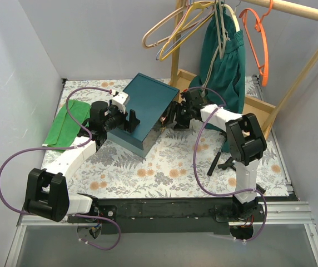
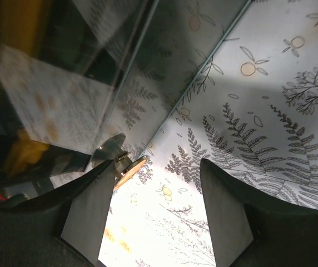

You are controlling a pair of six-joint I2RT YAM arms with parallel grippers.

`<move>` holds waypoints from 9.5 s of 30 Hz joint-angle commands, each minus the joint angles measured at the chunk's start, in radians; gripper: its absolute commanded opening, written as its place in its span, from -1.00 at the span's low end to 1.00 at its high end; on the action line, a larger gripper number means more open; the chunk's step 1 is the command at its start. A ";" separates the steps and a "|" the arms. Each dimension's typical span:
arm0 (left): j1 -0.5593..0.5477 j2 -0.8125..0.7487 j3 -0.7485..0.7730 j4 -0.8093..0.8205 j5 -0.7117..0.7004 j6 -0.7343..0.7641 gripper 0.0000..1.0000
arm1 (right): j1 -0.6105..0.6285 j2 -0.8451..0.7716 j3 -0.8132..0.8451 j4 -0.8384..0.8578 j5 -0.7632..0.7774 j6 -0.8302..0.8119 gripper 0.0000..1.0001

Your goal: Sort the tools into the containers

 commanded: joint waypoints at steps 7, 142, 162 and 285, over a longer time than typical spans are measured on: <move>-0.004 0.047 -0.057 -0.158 -0.009 -0.019 0.43 | 0.033 0.028 0.032 -0.054 0.024 0.028 0.31; 0.180 -0.186 0.109 -0.255 0.264 0.045 0.74 | 0.256 -0.412 0.101 -0.763 -0.132 -2.366 -0.97; 0.187 -0.156 0.095 -0.245 0.258 0.063 0.75 | 0.250 -0.131 0.190 -0.708 0.015 -2.587 -0.97; 0.187 -0.091 0.023 -0.172 0.266 0.040 0.79 | 0.299 -0.283 -0.093 -0.219 0.371 -2.372 -0.10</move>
